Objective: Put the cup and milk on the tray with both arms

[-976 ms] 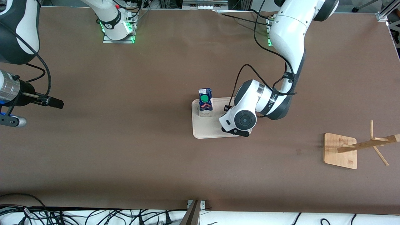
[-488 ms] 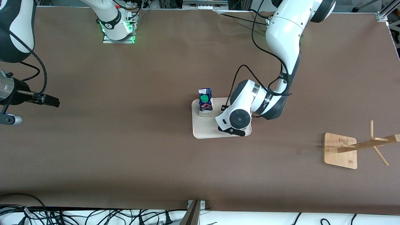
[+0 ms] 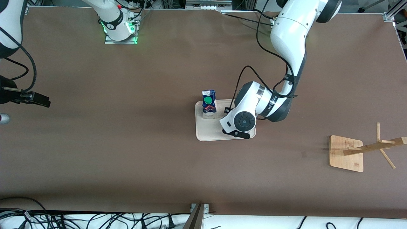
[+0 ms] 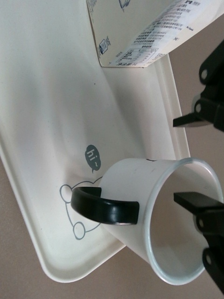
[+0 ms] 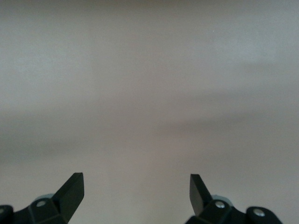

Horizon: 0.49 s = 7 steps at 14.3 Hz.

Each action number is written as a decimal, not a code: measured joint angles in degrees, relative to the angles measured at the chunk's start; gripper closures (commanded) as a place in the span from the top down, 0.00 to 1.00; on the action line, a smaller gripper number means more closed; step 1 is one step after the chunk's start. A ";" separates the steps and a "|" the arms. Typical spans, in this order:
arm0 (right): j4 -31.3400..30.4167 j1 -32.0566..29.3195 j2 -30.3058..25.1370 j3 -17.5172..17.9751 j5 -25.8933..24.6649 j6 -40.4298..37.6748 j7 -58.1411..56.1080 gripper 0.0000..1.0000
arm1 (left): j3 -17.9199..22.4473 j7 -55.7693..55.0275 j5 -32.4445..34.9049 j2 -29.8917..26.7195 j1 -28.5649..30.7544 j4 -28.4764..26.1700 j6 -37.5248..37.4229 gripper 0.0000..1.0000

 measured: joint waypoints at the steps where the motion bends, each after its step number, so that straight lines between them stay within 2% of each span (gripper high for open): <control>1: -0.02 -0.26 -0.30 0.40 0.00 0.05 0.00 1.00 | 0.11 -0.29 0.00 0.00 0.01 0.07 0.01 1.00; 2: -0.13 -1.48 -0.66 1.94 -0.01 0.44 0.00 1.00 | 0.24 -1.05 0.00 -0.01 0.07 0.25 0.01 1.00; 3: -0.46 -3.93 -1.13 4.91 -0.28 1.25 0.00 1.00 | 0.34 -2.03 0.00 -0.07 0.18 0.56 0.01 1.00; 6: -2.98 -14.79 -3.36 17.46 -2.35 3.63 0.00 1.00 | 0.51 -3.60 0.00 -0.88 1.58 1.98 -0.06 1.00; 7: -3.67 -16.90 -3.95 19.77 -2.56 4.02 0.00 1.00 | 0.68 -3.77 0.00 -1.64 2.28 2.32 -0.09 1.00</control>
